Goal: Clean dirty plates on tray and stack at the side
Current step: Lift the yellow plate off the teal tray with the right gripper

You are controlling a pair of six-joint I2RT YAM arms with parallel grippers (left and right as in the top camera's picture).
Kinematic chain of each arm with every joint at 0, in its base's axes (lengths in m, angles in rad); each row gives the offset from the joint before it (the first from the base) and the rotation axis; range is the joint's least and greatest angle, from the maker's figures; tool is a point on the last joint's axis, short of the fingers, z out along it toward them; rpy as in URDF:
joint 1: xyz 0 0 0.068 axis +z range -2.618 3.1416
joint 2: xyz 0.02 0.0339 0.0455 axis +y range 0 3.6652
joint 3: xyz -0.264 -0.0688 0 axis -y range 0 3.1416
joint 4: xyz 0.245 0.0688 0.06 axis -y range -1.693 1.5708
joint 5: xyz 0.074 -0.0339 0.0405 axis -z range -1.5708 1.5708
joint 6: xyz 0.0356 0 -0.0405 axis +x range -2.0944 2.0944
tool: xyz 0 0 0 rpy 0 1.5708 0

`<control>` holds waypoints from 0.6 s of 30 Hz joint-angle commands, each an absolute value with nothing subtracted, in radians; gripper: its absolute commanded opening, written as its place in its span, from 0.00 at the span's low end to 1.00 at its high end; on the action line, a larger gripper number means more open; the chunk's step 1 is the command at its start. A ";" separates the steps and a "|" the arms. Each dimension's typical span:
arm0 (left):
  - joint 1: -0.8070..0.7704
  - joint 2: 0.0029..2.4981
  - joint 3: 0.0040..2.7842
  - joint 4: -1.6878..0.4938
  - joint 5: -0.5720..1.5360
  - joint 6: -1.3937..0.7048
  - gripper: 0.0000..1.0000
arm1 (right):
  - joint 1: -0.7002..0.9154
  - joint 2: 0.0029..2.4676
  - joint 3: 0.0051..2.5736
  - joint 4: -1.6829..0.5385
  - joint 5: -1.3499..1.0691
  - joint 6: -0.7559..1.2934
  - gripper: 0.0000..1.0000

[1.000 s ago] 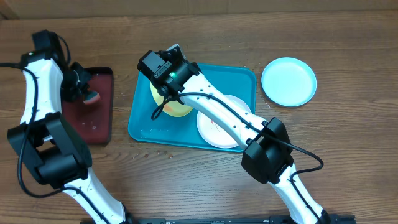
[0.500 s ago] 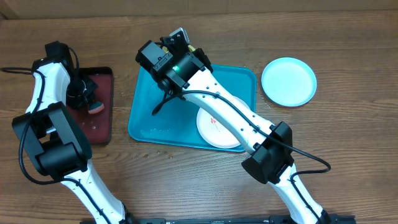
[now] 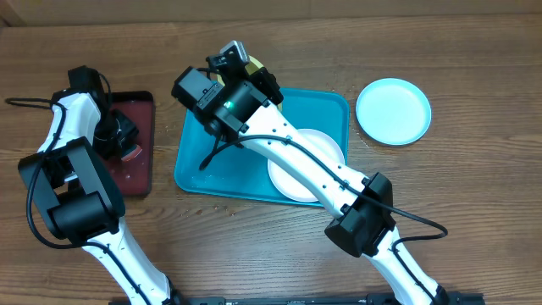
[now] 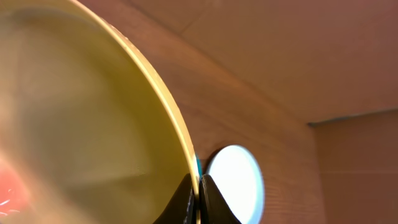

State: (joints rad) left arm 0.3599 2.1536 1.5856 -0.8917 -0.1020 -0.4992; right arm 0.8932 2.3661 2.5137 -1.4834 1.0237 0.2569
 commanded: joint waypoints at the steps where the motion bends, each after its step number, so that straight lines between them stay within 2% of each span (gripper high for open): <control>1: 0.362 2.135 1.649 -0.924 -0.119 -0.501 0.57 | 0.918 2.330 2.550 -1.476 1.204 0.155 0.04; 7: 0.361 2.124 1.753 -1.007 -0.113 -0.502 0.56 | 0.950 2.330 2.550 -1.435 1.422 0.006 0.04; 12: 0.366 2.126 1.741 -0.997 -0.116 -0.501 0.57 | 0.970 2.330 2.550 -1.418 1.448 -0.071 0.04; 15: 0.368 2.126 1.736 -0.997 -0.115 -0.501 0.57 | 0.973 2.330 2.549 -1.398 1.287 -0.045 0.04; 18: 0.368 2.126 1.736 -0.998 -0.115 -0.501 0.57 | 0.939 2.332 2.543 -1.370 0.926 -0.065 0.04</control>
State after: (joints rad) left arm 0.3611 2.1509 1.7348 -0.9985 -0.1024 -0.4992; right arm 0.9665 2.3661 2.5153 -1.3834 1.2160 -0.0429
